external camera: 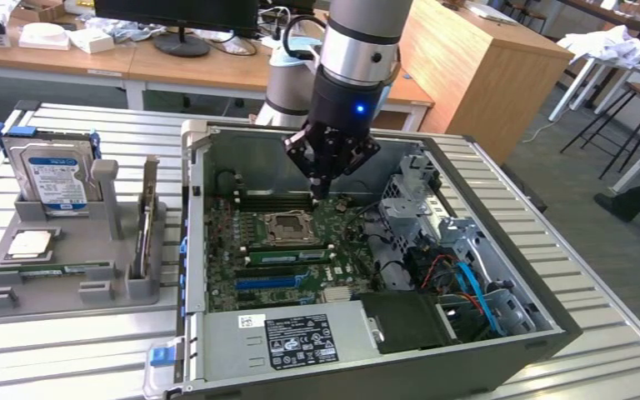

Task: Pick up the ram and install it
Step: 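Press down the ram until it locks into place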

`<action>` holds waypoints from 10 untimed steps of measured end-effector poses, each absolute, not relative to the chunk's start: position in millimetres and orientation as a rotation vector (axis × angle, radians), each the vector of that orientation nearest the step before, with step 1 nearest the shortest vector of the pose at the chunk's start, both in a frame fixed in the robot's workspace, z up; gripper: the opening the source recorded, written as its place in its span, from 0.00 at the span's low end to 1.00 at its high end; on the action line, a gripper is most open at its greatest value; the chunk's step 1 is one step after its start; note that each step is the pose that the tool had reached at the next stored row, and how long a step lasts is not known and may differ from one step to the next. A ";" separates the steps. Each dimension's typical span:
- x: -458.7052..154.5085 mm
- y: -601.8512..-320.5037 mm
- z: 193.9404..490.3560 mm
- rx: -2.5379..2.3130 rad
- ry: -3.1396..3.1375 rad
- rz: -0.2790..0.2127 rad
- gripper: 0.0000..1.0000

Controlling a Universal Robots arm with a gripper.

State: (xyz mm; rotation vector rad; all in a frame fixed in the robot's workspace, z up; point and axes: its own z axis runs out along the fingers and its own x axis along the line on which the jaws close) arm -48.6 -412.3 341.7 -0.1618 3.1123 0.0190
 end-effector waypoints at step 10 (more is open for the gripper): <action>-49.1 -412.2 341.6 -0.133 3.114 0.019 0.10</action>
